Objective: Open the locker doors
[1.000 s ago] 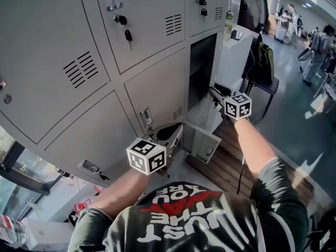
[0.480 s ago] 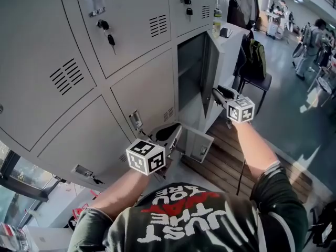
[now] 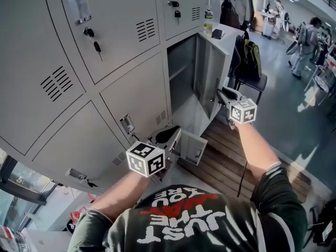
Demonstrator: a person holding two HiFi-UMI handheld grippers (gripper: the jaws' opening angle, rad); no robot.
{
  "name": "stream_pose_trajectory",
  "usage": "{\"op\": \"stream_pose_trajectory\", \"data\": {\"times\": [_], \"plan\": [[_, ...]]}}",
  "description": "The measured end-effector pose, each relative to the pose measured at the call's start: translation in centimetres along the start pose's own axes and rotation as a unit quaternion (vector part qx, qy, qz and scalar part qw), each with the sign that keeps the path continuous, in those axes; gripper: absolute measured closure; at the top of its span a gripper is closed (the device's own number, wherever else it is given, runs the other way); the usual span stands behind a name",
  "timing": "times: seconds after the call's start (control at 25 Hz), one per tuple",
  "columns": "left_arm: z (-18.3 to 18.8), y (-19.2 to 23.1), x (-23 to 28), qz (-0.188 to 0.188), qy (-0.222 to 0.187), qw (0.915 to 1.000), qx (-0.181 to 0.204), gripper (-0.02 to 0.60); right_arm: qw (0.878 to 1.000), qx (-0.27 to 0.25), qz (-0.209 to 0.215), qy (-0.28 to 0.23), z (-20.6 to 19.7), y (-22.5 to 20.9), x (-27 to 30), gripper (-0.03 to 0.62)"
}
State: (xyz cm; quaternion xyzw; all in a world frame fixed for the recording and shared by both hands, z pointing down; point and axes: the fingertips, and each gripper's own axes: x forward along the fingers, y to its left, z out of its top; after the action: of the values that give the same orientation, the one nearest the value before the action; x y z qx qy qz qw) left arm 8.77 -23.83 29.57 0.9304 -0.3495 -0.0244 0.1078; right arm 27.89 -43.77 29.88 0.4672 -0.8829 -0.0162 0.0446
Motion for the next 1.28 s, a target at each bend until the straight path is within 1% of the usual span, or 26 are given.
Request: {"op": "stream_pose_trajectory", "data": {"times": [0.36, 0.8, 1.28], "plan": [[0.1, 0.1, 1.0, 0.021, -0.005, 0.9998, -0.001, 0.581, 0.999, 0.026, -0.04, -0.002, -1.0, -5.1, -0.9, 0.491], [0.0, -0.2, 2.5, 0.043, -0.004, 0.9991, 0.001, 0.581, 0.998, 0.025, -0.064, 0.006, -1.2, -10.6, -0.8, 0.494], [-0.4, 0.3, 3.4, 0.072, 0.002, 0.9974, 0.002, 0.581, 0.995, 0.027, -0.093, 0.024, -1.7, -17.1, 0.6, 0.494]]}}
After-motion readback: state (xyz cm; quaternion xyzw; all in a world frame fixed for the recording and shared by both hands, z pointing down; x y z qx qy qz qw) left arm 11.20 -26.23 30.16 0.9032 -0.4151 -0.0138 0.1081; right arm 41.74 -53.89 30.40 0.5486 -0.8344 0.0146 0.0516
